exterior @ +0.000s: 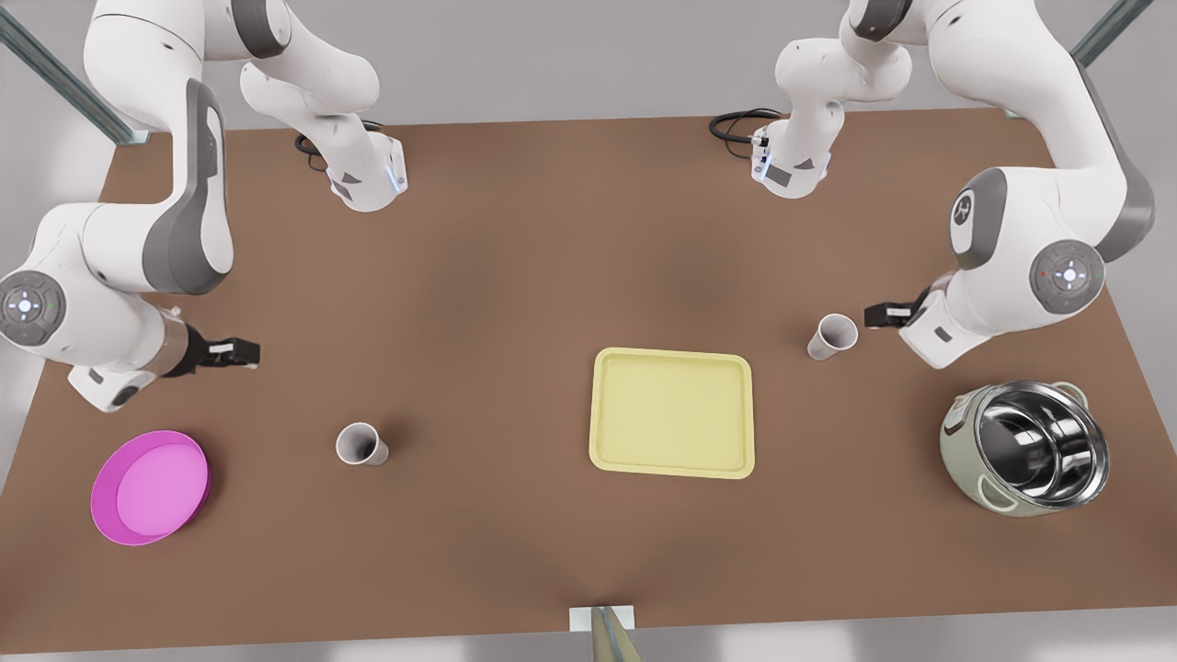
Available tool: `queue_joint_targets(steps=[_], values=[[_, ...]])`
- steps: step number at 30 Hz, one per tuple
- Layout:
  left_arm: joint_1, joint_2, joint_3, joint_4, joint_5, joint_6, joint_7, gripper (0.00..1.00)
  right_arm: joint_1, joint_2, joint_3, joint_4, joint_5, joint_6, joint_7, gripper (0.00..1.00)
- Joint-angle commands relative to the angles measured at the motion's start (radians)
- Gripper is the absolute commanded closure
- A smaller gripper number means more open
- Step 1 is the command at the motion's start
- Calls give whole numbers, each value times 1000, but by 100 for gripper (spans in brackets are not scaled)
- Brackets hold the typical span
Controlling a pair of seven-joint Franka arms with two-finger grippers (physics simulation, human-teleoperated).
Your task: Use both arms to respectively pick up the white IKEA cups from the middle-left and middle-right positions, then place the white IKEA cups onto the middle-middle tray, ensuring that the cups remain upright and do not tip over
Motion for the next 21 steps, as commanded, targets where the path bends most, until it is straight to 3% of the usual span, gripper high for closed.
queue_joint_targets(steps=[1, 3, 5, 7, 9, 13, 21], values=[[0, -2, 0, 0, 3, 71, -36, 0, -5, 1, -2, -4, 23, 65, -54, 0], [0, 3, 35, -13, 1, 97, -34, 0, 4, 56, -3, 34, 23, 68, -54, 0], [17, 2, 57, -194, 0, 275, -33, 0, 7, 234, 0, 51, 81, 264, -51, 0], [29, -2, 57, -372, -2, 451, -34, 0, 15, 324, 2, 42, 102, 422, -51, 0], [32, -3, 57, -489, -6, 506, -33, 0, 18, 386, 3, 42, 104, 493, -51, 0], [72, -3, 57, -656, -32, 657, 18, 0, 38, 422, 3, 13, 122, 545, -50, 0], [78, 25, 57, -777, -34, 686, 18, 0, 35, 422, 3, -78, 124, 623, -51, 0]])
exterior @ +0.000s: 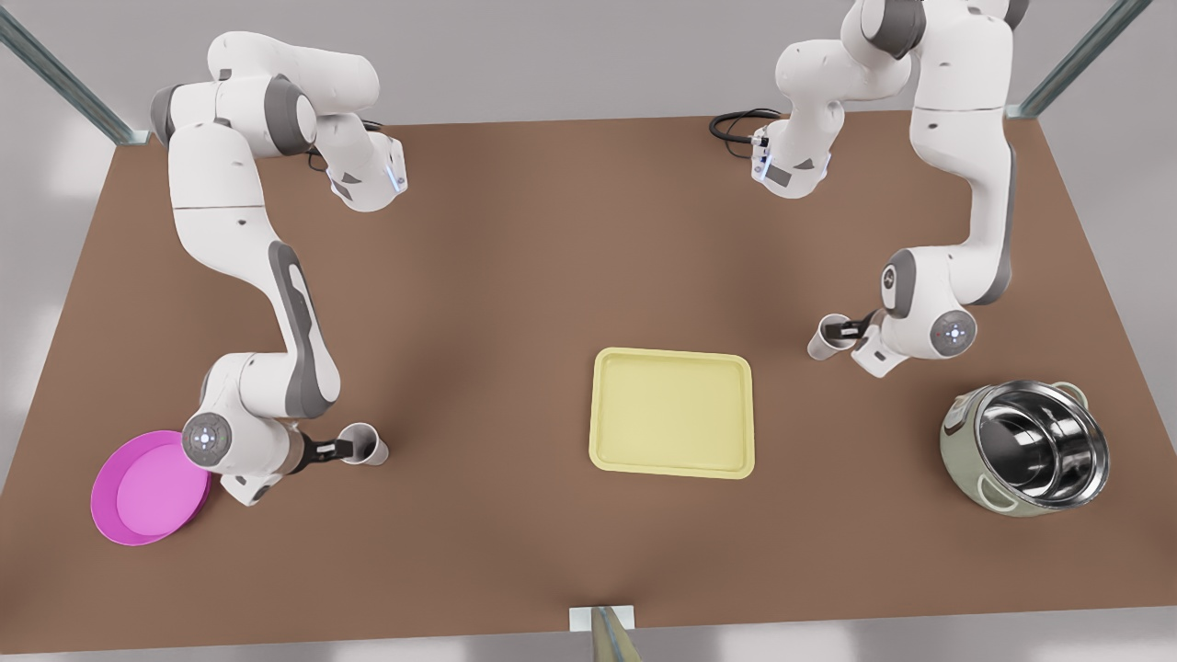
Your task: Use both arms to respectively pick up the white IKEA cups from the middle-left and middle-right positions, then place the white IKEA cups onto the middle-middle tray, ensuring that the cups remain upright and do not tip over
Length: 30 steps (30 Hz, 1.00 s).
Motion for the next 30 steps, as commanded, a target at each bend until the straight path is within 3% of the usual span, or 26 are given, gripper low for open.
queue_joint_targets(steps=[1, 3, 4, 5, 8, 10, 13, 14, 15, 18, 19, 21, 22, 26, 30], values=[[4, 9, 0, -7, -1, 73, 18, 0, 0, -1, 0, -12, 3, 72, -17, 0], [5, 12, 0, -7, -1, 89, 18, 0, 3, 2, 0, -12, 1, 79, -17, 0], [7, 12, 0, -5, -51, 90, 18, 21, 3, 7, 0, -14, 1, 80, -17, 0], [10, 12, 0, -5, -93, 90, 18, 32, 3, 21, 0, -14, 1, 82, -19, 0], [12, 23, -1, -7, -162, 115, 20, 43, 4, 28, 0, -14, 1, 86, -19, 0], [12, 32, -5, -7, -176, 130, 20, 44, 4, 33, 0, -41, 0, 108, -19, 0], [10, 34, -6, -2, -171, 130, 43, 53, 12, 41, 0, -41, 0, 114, -20, 0], [10, 32, -8, -1, -166, 129, 43, 60, 15, 41, 0, -41, 0, 118, -20, 0], [10, 29, -15, 1, -165, 127, 44, 74, 15, 41, 0, -41, -2, 120, -23, 0], [1, 12, -40, 15, -165, 122, 43, 79, 37, 42, -2, -32, -2, 122, -22, 26], [1, 9, -46, 35, -173, 122, 23, 79, 38, 41, 0, -32, -5, 120, -23, 42], [-39, 33, -57, 153, -182, 119, -67, 79, 53, 41, -2, -26, -12, 120, -31, 67], [-56, 50, -86, 232, -176, 119, -109, 79, 58, 41, -2, -24, -14, 120, -31, 74], [-188, 147, -89, 418, -153, 119, -322, 79, 58, 38, -2, -5, -14, 114, -36, 78], [-286, 241, -92, 470, -96, 203, -504, 79, 80, 38, -2, 58, -14, 105, -36, 79]])
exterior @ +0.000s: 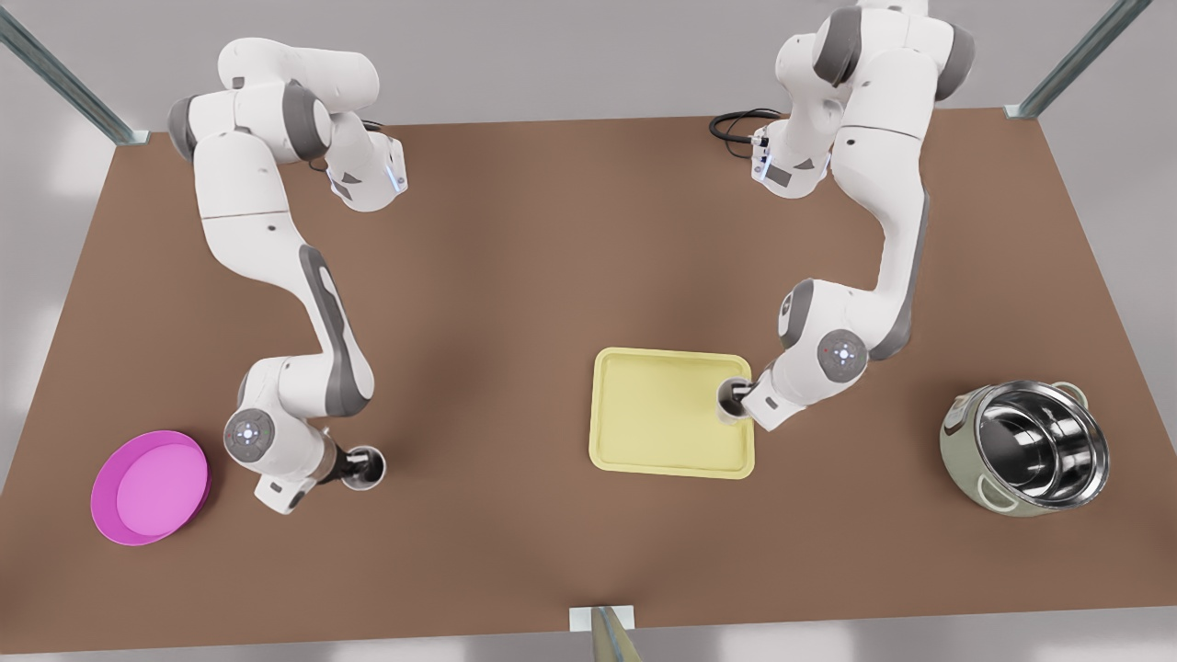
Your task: Use both arms to respectively pick up the white IKEA cups from the middle-left and middle-right positions, then place the white IKEA cups onto the middle-middle tray, ensuring that the cups remain upright and do not tip over
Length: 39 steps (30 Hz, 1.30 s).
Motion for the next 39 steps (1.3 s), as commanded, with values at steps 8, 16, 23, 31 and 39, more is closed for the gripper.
queue_joint_targets(steps=[8, 16, 23, 31, 39], values=[[-4, 91, -57, 3, 26, 177, -403, 79, 173, -23, 196, 77, 5, -13, -16, 79], [1, 99, -63, 3, 26, 179, -403, 44, 349, 151, 206, 326, 10, -23, -13, 79], [31, 91, -86, -2, 26, 168, -407, 0, 429, 217, 199, 412, 1, -26, 7, 79], [108, -4, -75, 247, 37, -431, -422, 0, 492, 314, 206, 418, 7, 81, 7, 79], [212, -243, 25, 440, 184, -971, 131, 0, 490, 319, 206, 416, 7, 93, -3, 0]])
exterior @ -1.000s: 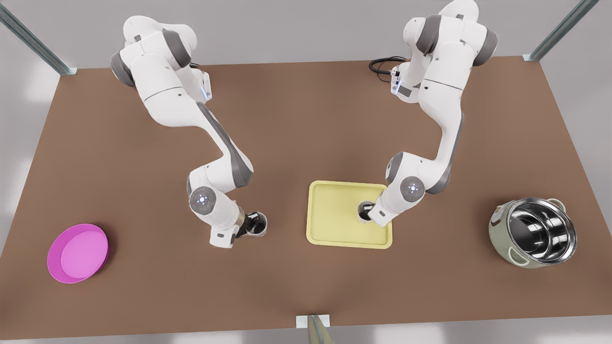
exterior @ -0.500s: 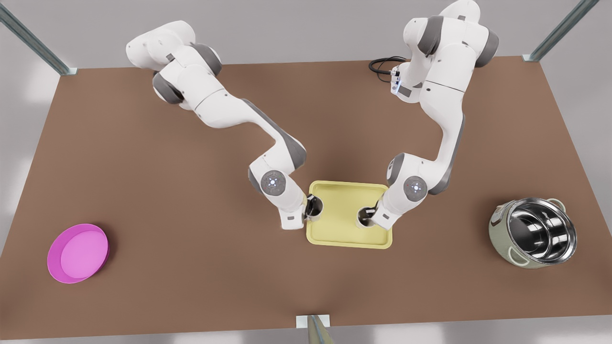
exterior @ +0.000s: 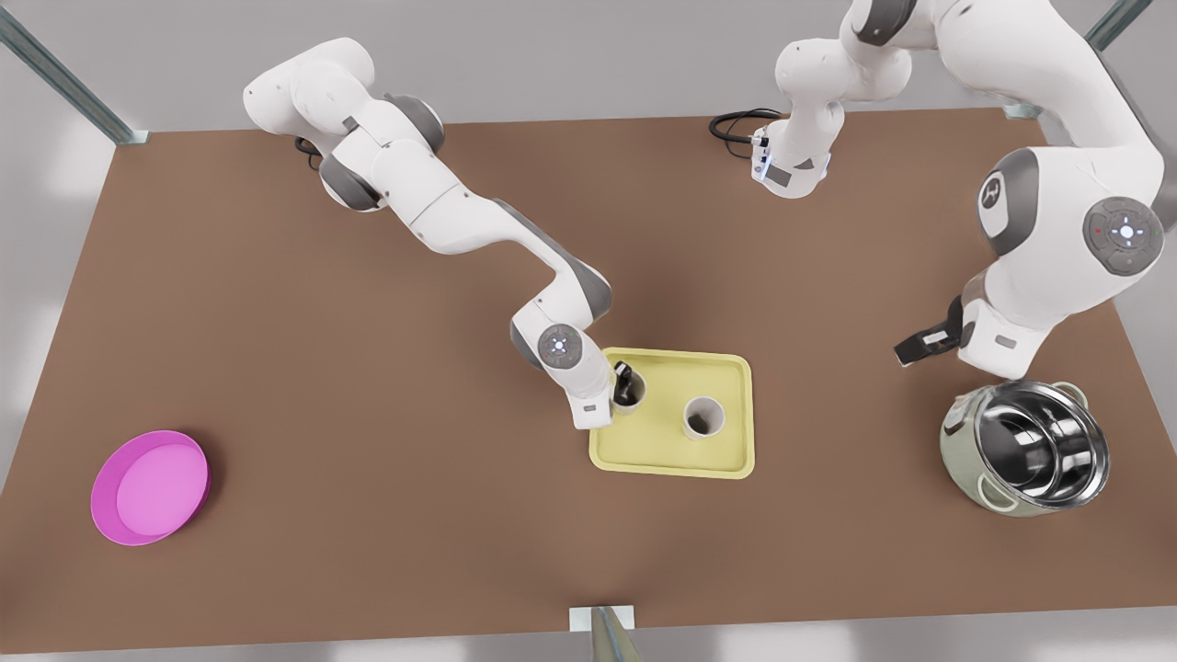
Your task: Use both arms to respectively pick up the white IKEA cups from the middle-left and middle-right positions, then place the white IKEA cups onto the middle-middle tray, ensuring that the cups remain upright and do not tip over
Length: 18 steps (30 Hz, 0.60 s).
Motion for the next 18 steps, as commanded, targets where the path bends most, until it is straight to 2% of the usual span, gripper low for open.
queue_joint_targets(steps=[1, 10, 11, 13, 15, 16, 18], values=[[-7, -9, -9, 10, 28, -278, 337, 0, 1, 0, 0, 0, 1, 18, 3, 0], [-2, 42, -19, -1, 20, -283, 341, 0, 17, -12, 0, 26, 1, 9, 10, 0], [-2, 42, -19, -1, 18, -284, 341, 0, 16, -57, 2, 26, 4, -23, 10, 0], [2, 42, -19, -7, 3, -284, 341, 0, -9, -187, -9, 26, 2, -233, 13, 0], [2, 45, -19, -9, 3, -284, 343, 0, -108, -282, -30, 3, -22, -541, 5, 0], [2, 48, -19, -9, 3, -283, 343, 0, -136, -345, -67, -17, -128, -713, 16, 0], [2, 48, -19, -9, 3, -283, 341, 0, -148, -349, -279, -18, -153, -965, 13, 0]])
